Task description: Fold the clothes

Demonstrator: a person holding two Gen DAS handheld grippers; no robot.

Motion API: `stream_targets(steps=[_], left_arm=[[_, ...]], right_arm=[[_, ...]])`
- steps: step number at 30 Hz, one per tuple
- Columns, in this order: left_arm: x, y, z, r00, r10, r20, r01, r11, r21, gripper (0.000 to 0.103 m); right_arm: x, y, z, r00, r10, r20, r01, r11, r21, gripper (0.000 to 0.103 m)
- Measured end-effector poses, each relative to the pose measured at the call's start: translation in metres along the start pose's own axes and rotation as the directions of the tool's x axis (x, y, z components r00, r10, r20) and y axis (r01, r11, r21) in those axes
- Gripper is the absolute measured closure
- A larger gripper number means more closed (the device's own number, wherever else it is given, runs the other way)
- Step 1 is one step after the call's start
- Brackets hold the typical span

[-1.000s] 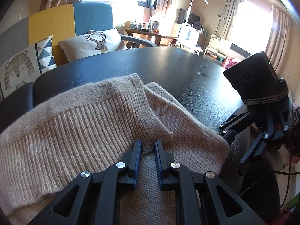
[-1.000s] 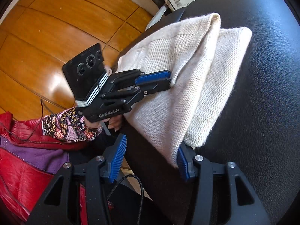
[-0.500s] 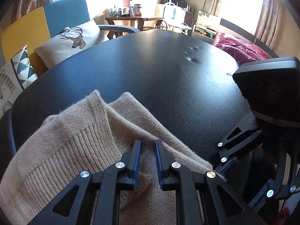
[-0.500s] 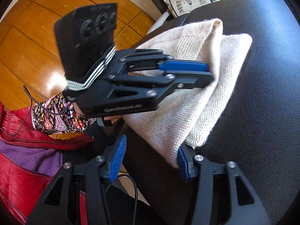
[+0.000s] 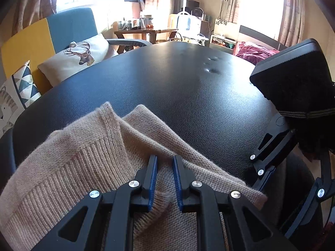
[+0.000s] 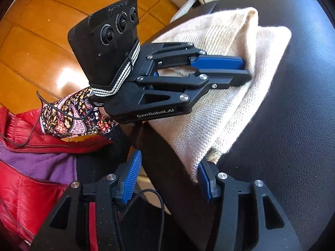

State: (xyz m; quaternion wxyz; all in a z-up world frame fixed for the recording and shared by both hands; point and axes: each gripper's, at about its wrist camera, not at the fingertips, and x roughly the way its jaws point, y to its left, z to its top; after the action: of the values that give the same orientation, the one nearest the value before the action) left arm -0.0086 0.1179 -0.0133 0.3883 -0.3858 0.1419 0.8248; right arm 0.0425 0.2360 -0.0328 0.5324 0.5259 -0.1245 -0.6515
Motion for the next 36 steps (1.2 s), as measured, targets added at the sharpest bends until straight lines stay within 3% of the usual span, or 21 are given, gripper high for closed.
stream_targets(steps=[5, 13, 24, 27, 32, 36], left_arm=[[0.001, 0.003, -0.002, 1.000, -0.017, 0.003, 0.017, 1.000, -0.013, 0.088], [0.001, 0.006, -0.003, 0.999, -0.043, 0.003, 0.043, 0.999, -0.033, 0.088], [-0.002, 0.001, -0.003, 1.000, -0.023, 0.012, 0.023, 1.000, -0.015, 0.088], [-0.008, 0.004, -0.002, 0.998, -0.061, 0.012, 0.061, 0.997, -0.046, 0.087], [-0.020, 0.016, -0.012, 0.995, -0.089, 0.039, 0.094, 0.982, -0.165, 0.086], [-0.019, 0.009, -0.017, 0.996, -0.065, 0.057, 0.071, 0.991, -0.112, 0.086]], right_arm=[[0.000, -0.001, 0.005, 0.998, 0.022, -0.056, -0.022, 1.000, 0.004, 0.050], [-0.007, 0.002, -0.012, 1.000, 0.024, -0.010, -0.024, 1.000, 0.013, 0.050], [-0.009, 0.002, -0.016, 0.998, 0.020, 0.055, -0.021, 0.999, 0.029, 0.050], [-0.010, 0.002, -0.016, 0.998, 0.010, 0.065, -0.012, 1.000, 0.028, 0.050], [-0.014, 0.003, -0.019, 0.993, -0.003, 0.120, -0.003, 0.999, 0.050, 0.050], [-0.036, -0.002, -0.031, 0.968, -0.035, 0.250, 0.006, 0.993, 0.116, 0.044]])
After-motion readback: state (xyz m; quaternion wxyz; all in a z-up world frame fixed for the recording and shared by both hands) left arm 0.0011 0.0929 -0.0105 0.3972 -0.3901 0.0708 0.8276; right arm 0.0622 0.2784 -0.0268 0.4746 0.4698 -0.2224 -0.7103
